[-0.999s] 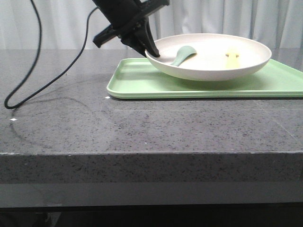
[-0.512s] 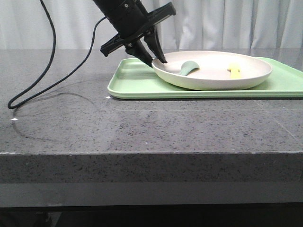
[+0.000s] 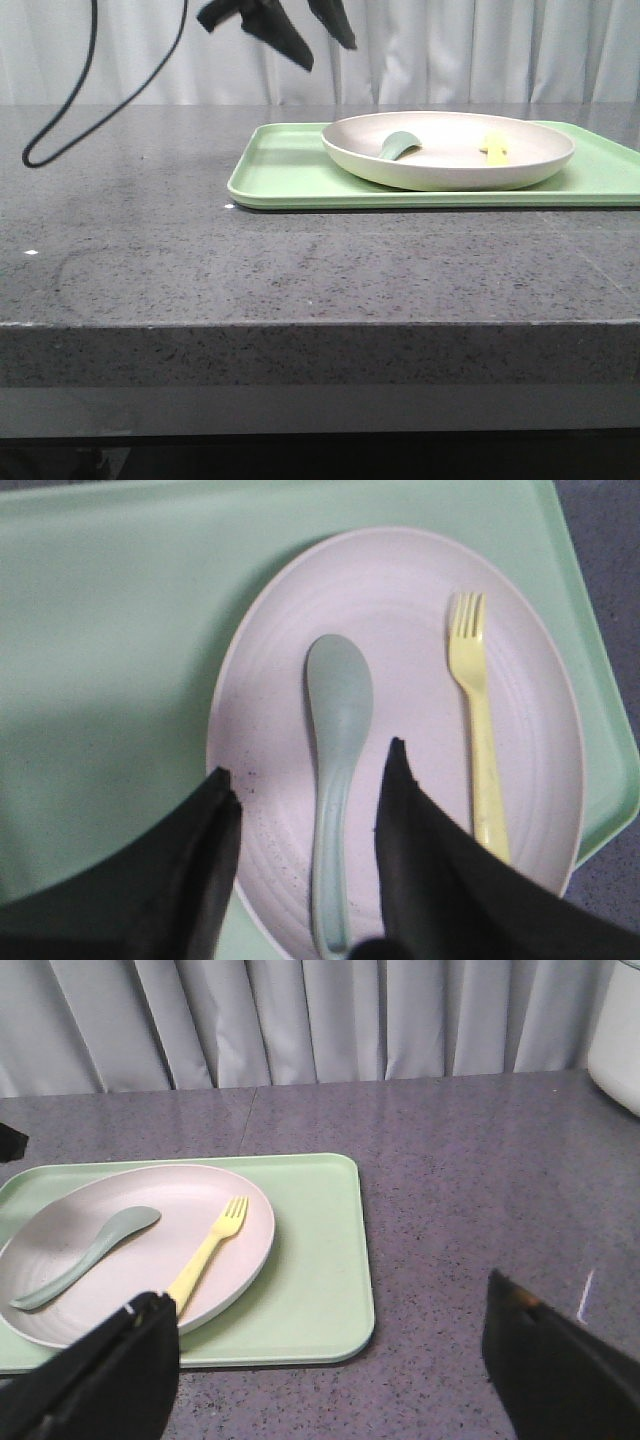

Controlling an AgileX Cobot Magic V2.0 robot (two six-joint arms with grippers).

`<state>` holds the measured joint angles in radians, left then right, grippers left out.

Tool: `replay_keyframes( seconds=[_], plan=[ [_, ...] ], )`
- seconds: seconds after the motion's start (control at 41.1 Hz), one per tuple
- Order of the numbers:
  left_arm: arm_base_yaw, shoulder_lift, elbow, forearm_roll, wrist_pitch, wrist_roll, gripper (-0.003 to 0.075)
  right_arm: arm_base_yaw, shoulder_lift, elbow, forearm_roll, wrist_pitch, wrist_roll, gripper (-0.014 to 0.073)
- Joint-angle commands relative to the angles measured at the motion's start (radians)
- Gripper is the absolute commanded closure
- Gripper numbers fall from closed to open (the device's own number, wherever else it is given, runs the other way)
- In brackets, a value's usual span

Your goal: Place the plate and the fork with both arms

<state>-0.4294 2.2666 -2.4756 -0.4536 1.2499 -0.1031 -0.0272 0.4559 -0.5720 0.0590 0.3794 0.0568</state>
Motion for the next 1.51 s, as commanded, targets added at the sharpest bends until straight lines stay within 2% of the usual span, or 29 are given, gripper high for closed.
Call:
replay_keyframes(
  seconds=[0.0,0.097,0.341,0.463,0.901,1.145,1.242,1.486],
  plan=[
    [0.000,-0.107,-0.032,-0.023,0.022,0.038,0.0591,-0.004,0.012,-0.037,-0.001,-0.075,-0.001,-0.0042],
    [0.000,-0.163,0.008,-0.012,0.022,0.115,0.0738,-0.004,0.012,-0.037,-0.001,-0.075,-0.001,-0.0042],
    [0.000,-0.388,0.275,0.196,0.014,0.131,0.0738,-0.004,0.012,-0.037,-0.001,-0.075,-0.001,-0.0042],
    [0.009,-0.529,0.460,0.274,-0.073,0.129,0.0738,-0.004,0.012,-0.037,-0.001,-0.075,-0.001,-0.0042],
    [0.188,-1.063,1.221,0.287,-0.596,0.134,0.0738,-0.004,0.012,-0.037,-0.001,-0.076,-0.001,-0.0042],
    [0.191,-1.414,1.608,0.336,-0.916,0.133,0.0738,-0.004,0.012,-0.037,-0.001,-0.076,-0.001,-0.0042],
    [0.191,-1.552,1.726,0.336,-0.961,0.133,0.0738,-0.004,0.012,-0.037,-0.001,-0.076,-0.001,-0.0042],
    [0.191,-1.909,1.959,0.336,-0.964,0.133,0.0738,-0.004,0.020,-0.037,-0.001,-0.079,-0.001,-0.0042]
  ],
)
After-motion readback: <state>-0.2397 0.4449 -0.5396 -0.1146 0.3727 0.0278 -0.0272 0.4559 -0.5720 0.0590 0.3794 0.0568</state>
